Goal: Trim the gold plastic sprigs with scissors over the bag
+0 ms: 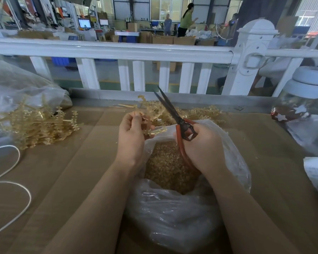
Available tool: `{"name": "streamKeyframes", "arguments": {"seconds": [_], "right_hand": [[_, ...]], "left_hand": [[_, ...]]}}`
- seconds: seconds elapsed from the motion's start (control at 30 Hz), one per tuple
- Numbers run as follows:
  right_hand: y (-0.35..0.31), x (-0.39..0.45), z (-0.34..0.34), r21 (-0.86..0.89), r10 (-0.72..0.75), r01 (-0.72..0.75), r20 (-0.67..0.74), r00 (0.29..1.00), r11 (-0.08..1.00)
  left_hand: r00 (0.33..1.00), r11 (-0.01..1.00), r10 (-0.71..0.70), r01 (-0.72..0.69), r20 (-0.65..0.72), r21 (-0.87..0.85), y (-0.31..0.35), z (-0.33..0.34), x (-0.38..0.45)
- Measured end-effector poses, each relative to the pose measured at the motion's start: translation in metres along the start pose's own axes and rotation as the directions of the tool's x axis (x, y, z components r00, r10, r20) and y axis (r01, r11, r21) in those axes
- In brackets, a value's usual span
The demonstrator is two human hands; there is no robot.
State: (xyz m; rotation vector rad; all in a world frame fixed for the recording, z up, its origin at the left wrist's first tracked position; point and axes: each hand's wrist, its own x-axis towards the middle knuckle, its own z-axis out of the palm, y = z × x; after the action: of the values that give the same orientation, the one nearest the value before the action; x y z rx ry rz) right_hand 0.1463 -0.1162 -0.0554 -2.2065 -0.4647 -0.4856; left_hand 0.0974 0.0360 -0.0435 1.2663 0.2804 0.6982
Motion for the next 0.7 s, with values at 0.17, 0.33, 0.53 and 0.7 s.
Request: {"name": "streamKeyframes", "arguments": {"seconds": [0.17,0.33,0.53,0.7], "right_hand": [[0.002,0.006,-0.006,0.286,0.174,-0.198,0.108,0.979,0.938],[-0.012,0.003,-0.018,0.588,0.172,-0.263,0.206,0.963,0.765],[-0.016,0.002,-0.033,0.605,0.167,-0.343,0.328,0.930,0.718],[-0.020,0.005,-0.036,0.584,0.144,-0.346,0.364,0.920,0.734]], "left_hand": [[0.984,0.998,0.034,-0.041,0.173,0.037,0.001,0.002,-0.003],[0.949,0.994,0.044,-0.074,0.313,0.084,0.000,0.001,-0.006],[0.937,0.992,0.045,-0.083,0.346,0.096,0.002,0.002,-0.006],[0.923,1.000,0.010,-0.012,0.384,0.003,0.003,0.001,-0.006]]}}
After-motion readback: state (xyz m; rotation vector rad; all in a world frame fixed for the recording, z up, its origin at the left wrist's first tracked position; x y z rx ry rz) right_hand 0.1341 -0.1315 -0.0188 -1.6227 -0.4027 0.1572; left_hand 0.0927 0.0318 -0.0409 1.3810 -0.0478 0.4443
